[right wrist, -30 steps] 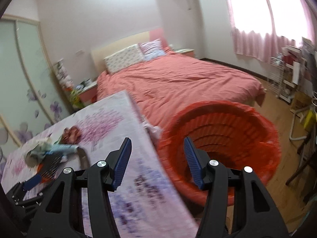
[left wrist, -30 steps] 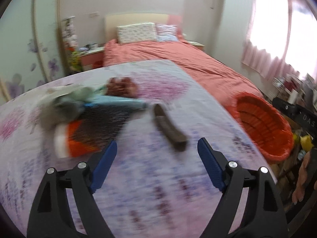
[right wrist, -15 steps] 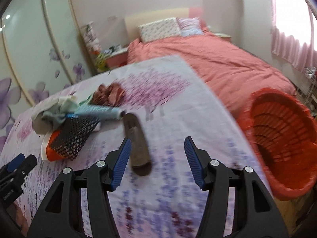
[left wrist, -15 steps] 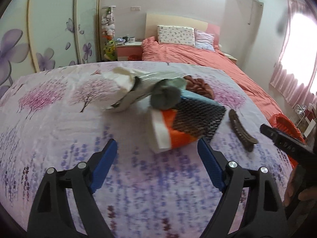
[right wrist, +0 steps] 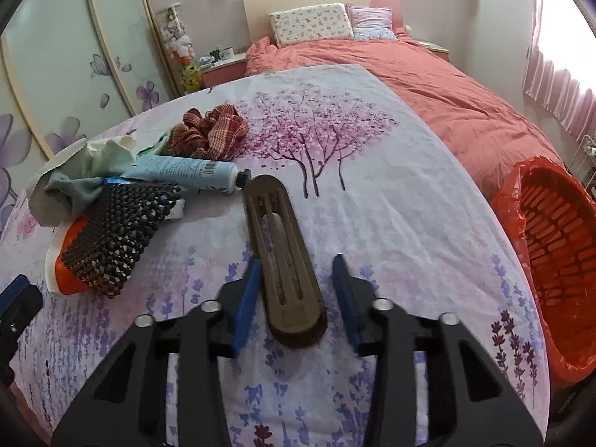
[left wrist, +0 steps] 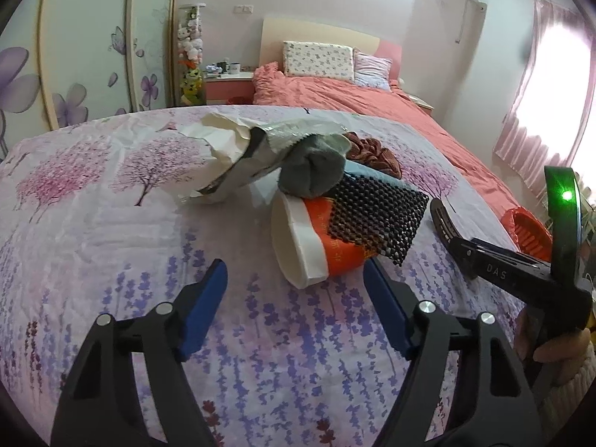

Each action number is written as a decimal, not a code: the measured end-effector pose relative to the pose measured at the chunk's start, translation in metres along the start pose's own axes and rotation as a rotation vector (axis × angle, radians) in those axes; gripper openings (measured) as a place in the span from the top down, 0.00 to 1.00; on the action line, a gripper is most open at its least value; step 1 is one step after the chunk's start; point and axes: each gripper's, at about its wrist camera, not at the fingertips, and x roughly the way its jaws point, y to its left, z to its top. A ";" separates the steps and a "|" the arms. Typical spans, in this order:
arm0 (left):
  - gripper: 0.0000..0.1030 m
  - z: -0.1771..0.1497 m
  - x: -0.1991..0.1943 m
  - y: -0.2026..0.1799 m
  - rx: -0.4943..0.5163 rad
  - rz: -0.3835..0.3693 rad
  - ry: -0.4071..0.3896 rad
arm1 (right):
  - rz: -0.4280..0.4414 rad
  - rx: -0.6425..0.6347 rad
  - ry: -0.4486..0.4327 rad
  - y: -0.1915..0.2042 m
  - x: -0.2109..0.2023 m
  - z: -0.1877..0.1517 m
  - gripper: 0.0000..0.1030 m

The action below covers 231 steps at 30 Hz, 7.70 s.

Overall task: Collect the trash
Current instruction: 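Grasp the brown comb with the right tool, then grasp the white-and-orange paper cup with the left tool, then drop the paper cup with left tool while right tool drops comb into basket, then grasp the black mesh net with the right tool, then grasp the clear plastic wrapper with the left tool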

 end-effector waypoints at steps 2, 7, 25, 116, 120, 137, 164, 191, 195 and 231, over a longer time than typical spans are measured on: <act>0.33 0.000 0.006 -0.001 0.001 -0.009 0.015 | -0.007 -0.004 -0.001 0.001 0.000 -0.001 0.70; 0.45 -0.001 0.022 -0.003 -0.004 -0.037 0.052 | -0.019 0.018 -0.003 -0.006 -0.004 -0.004 0.70; 0.90 0.009 0.034 -0.036 0.061 -0.155 0.018 | -0.004 0.012 -0.008 -0.008 -0.009 -0.008 0.70; 0.52 0.001 0.059 -0.354 0.340 -0.469 0.059 | -0.187 0.472 -0.303 -0.271 -0.118 -0.050 0.44; 0.44 0.001 0.049 -0.331 0.339 -0.422 0.033 | -0.209 0.440 -0.301 -0.260 -0.123 -0.046 0.44; 0.31 0.007 0.000 -0.167 0.217 -0.153 -0.044 | -0.116 0.233 -0.263 -0.151 -0.119 -0.026 0.44; 0.29 0.007 -0.031 0.066 -0.102 0.124 -0.085 | 0.089 -0.057 -0.027 0.079 -0.007 0.005 0.38; 0.25 0.036 -0.011 0.027 -0.082 0.056 -0.088 | 0.050 -0.071 -0.010 0.051 -0.013 -0.011 0.90; 0.25 0.048 0.003 0.013 -0.051 0.083 -0.073 | 0.052 -0.036 -0.006 0.039 -0.013 -0.010 0.90; 0.89 0.074 -0.013 -0.005 0.003 -0.018 -0.124 | 0.078 0.010 -0.065 0.016 -0.046 -0.005 0.90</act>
